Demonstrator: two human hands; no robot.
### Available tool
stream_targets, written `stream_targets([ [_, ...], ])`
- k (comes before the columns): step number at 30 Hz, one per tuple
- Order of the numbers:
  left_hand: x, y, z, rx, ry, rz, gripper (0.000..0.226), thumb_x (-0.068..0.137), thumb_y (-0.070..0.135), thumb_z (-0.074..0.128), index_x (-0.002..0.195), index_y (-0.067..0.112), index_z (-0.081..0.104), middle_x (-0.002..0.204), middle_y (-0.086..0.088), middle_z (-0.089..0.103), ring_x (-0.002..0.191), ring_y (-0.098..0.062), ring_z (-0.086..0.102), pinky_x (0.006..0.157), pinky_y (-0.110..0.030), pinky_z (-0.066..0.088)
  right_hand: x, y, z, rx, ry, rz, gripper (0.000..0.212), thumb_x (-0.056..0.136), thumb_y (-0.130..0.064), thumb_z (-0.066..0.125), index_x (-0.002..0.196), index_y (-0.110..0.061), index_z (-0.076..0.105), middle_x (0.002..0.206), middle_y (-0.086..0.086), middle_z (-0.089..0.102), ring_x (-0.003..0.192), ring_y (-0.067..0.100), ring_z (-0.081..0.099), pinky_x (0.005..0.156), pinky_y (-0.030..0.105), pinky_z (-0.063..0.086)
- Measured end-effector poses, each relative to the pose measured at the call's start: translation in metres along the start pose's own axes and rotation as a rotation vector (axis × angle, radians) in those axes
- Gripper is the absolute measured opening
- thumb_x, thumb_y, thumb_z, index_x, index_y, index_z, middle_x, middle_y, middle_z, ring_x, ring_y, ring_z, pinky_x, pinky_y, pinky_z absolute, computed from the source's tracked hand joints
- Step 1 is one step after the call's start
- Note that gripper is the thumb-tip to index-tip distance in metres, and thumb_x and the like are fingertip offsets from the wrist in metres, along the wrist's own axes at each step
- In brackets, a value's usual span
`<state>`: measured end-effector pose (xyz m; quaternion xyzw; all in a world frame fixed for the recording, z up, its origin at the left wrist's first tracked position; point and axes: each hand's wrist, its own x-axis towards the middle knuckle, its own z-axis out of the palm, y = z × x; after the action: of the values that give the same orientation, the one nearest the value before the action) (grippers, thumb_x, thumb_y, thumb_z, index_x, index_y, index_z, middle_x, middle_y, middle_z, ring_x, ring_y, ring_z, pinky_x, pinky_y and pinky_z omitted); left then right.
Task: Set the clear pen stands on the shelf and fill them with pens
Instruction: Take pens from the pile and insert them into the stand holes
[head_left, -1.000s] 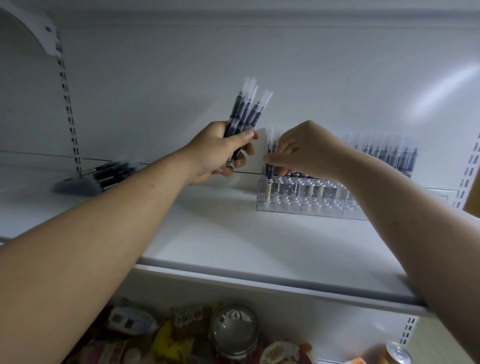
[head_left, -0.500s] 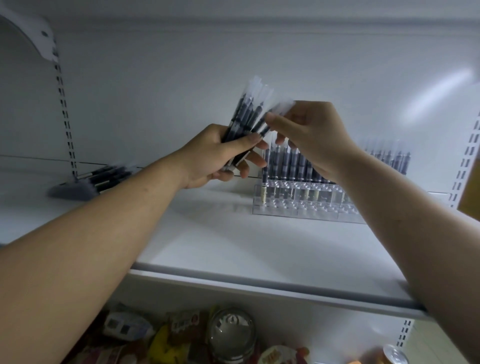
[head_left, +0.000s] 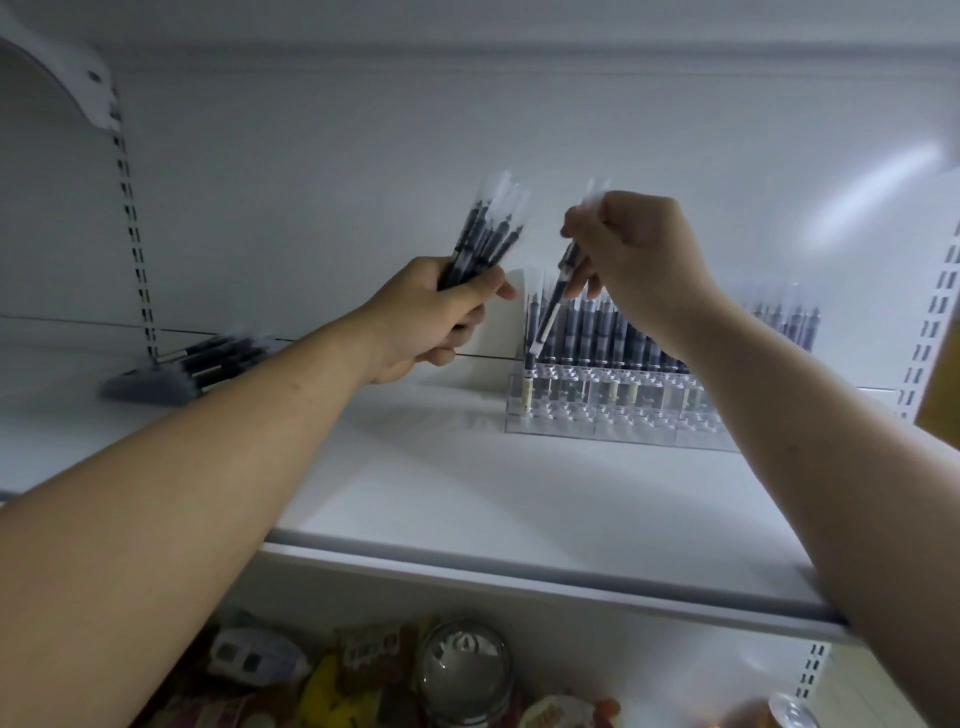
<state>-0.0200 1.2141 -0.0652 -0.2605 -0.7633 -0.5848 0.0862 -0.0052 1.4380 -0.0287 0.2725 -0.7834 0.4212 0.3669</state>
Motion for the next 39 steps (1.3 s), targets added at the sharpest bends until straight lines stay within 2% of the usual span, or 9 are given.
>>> stream_targets([
  [3, 0.000, 0.000, 0.001, 0.001, 0.016, -0.002, 0.030, 0.111, 0.034, 0.052, 0.118, 0.008, 0.066, 0.066, 0.004, 0.032, 0.054, -0.013, 0.024, 0.045, -0.025, 0.023, -0.001, 0.000, 0.002, -0.058, -0.079, -0.005, 0.029, 0.107, -0.021, 0.055, 0.096, 0.001, 0.069, 0.074, 0.012, 0.075, 0.064, 0.025, 0.076, 0.057, 0.032, 0.055],
  [9, 0.002, -0.001, 0.001, 0.005, 0.018, 0.009, 0.030, 0.112, 0.033, 0.052, 0.117, 0.007, 0.066, 0.068, 0.003, 0.035, 0.055, -0.014, 0.026, 0.046, -0.026, 0.022, -0.008, -0.006, 0.004, -0.190, -0.207, -0.026, 0.027, 0.107, -0.025, 0.057, 0.099, -0.004, 0.070, 0.071, 0.005, 0.076, 0.061, 0.014, 0.074, 0.065, 0.033, 0.060],
  [13, 0.003, -0.002, 0.001, 0.010, 0.017, 0.016, 0.029, 0.112, 0.032, 0.052, 0.115, 0.007, 0.066, 0.067, 0.003, 0.036, 0.054, -0.014, 0.027, 0.046, -0.027, 0.022, -0.012, -0.009, 0.007, -0.207, -0.297, -0.002, 0.025, 0.106, -0.029, 0.059, 0.095, -0.010, 0.072, 0.072, 0.004, 0.077, 0.066, 0.016, 0.075, 0.076, 0.047, 0.064],
  [18, 0.002, 0.000, 0.002, 0.011, 0.018, 0.030, 0.025, 0.112, 0.032, 0.053, 0.107, 0.012, 0.066, 0.068, 0.002, 0.036, 0.053, -0.013, 0.027, 0.046, -0.026, 0.023, -0.019, -0.019, 0.006, -0.181, -0.408, 0.010, 0.048, 0.083, -0.057, 0.060, 0.093, -0.012, 0.073, 0.076, 0.001, 0.078, 0.071, 0.015, 0.077, 0.079, 0.042, 0.066],
  [23, 0.001, 0.000, 0.003, 0.024, 0.015, 0.026, 0.023, 0.111, 0.033, 0.054, 0.106, 0.011, 0.063, 0.067, 0.003, 0.035, 0.054, -0.014, 0.026, 0.047, -0.027, 0.021, -0.016, -0.013, 0.006, -0.168, -0.398, 0.025, 0.031, 0.095, -0.043, 0.067, 0.094, -0.013, 0.074, 0.077, 0.001, 0.079, 0.072, 0.015, 0.078, 0.078, 0.040, 0.066],
  [26, 0.000, 0.001, 0.004, 0.036, -0.007, 0.032, 0.025, 0.110, 0.033, 0.056, 0.097, 0.013, 0.056, 0.067, 0.002, 0.035, 0.054, -0.014, 0.026, 0.048, -0.028, 0.021, -0.016, -0.012, 0.009, -0.169, -0.390, 0.007, 0.018, 0.100, -0.031, 0.069, 0.093, -0.016, 0.075, 0.078, 0.002, 0.079, 0.072, 0.015, 0.077, 0.077, 0.037, 0.065],
  [30, -0.001, 0.002, 0.004, 0.054, -0.003, 0.040, 0.029, 0.110, 0.033, 0.056, 0.087, 0.016, 0.052, 0.068, 0.001, 0.035, 0.054, -0.014, 0.026, 0.048, -0.029, 0.021, -0.017, -0.013, 0.010, -0.185, -0.406, -0.018, 0.017, 0.100, -0.030, 0.069, 0.092, -0.016, 0.074, 0.080, -0.001, 0.078, 0.070, 0.011, 0.077, 0.077, 0.038, 0.065],
  [36, -0.001, 0.000, 0.003, 0.041, 0.017, 0.039, 0.030, 0.111, 0.036, 0.054, 0.115, 0.009, 0.065, 0.066, 0.004, 0.034, 0.054, -0.014, 0.027, 0.048, -0.028, 0.021, -0.011, -0.005, 0.004, -0.171, -0.453, 0.130, 0.026, 0.098, -0.032, 0.072, 0.095, -0.006, 0.075, 0.077, 0.005, 0.080, 0.076, 0.017, 0.080, 0.086, 0.056, 0.063],
  [39, -0.002, 0.001, 0.004, 0.029, 0.005, 0.036, 0.035, 0.111, 0.039, 0.051, 0.118, 0.007, 0.065, 0.065, 0.006, 0.036, 0.054, -0.013, 0.027, 0.049, -0.029, 0.020, -0.011, 0.000, 0.005, -0.155, -0.511, 0.186, 0.023, 0.097, -0.029, 0.074, 0.091, -0.007, 0.072, 0.077, 0.008, 0.080, 0.078, 0.020, 0.081, 0.088, 0.059, 0.062],
])
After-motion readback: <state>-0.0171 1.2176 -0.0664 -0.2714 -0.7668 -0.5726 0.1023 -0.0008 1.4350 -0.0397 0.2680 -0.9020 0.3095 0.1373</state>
